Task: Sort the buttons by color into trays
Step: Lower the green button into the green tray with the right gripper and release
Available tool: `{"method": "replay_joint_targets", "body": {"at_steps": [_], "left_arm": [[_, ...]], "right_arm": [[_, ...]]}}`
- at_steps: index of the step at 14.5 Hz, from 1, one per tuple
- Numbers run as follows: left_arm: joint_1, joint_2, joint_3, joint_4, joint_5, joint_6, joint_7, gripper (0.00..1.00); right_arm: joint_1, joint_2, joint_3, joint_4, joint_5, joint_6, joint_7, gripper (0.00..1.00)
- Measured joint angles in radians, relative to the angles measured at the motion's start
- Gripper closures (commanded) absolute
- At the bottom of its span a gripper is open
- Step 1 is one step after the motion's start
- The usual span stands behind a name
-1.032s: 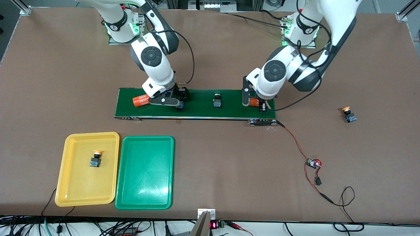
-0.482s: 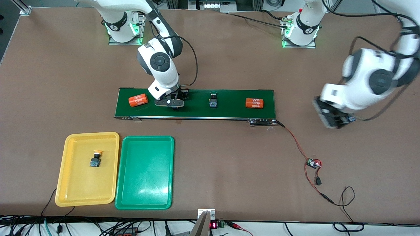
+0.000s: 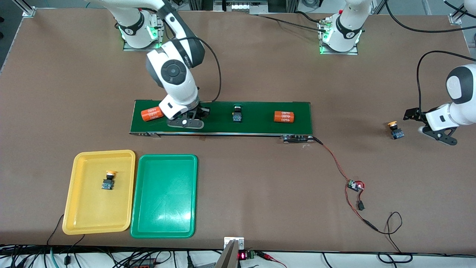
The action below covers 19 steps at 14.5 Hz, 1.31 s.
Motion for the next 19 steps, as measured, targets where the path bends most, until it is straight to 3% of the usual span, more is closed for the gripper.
{"method": "replay_joint_targets", "body": {"at_steps": [2, 6, 14, 17, 19], "left_arm": [[-0.002, 0.03, 0.003, 0.002, 0.0, 0.0, -0.174, 0.0], [-0.016, 0.095, 0.002, 0.034, 0.0, 0.009, -0.369, 0.0], [-0.075, 0.215, 0.037, 0.117, 0.0, 0.087, -0.48, 0.02], [-0.078, 0.228, 0.047, 0.124, 0.002, 0.115, -0.481, 0.38], [-0.078, 0.231, 0.053, 0.125, 0.003, 0.122, -0.48, 0.75]], "right_arm": [[-0.041, -0.006, -0.002, 0.09, -0.001, -0.064, -0.061, 0.88], [-0.099, 0.049, -0.003, 0.128, -0.091, -0.055, -0.182, 0.88], [-0.205, 0.273, -0.006, 0.171, -0.126, 0.257, -0.302, 0.87], [-0.231, 0.32, -0.006, 0.173, -0.148, 0.342, -0.305, 0.87], [-0.236, 0.34, -0.007, 0.174, -0.149, 0.376, -0.307, 0.87]]}}
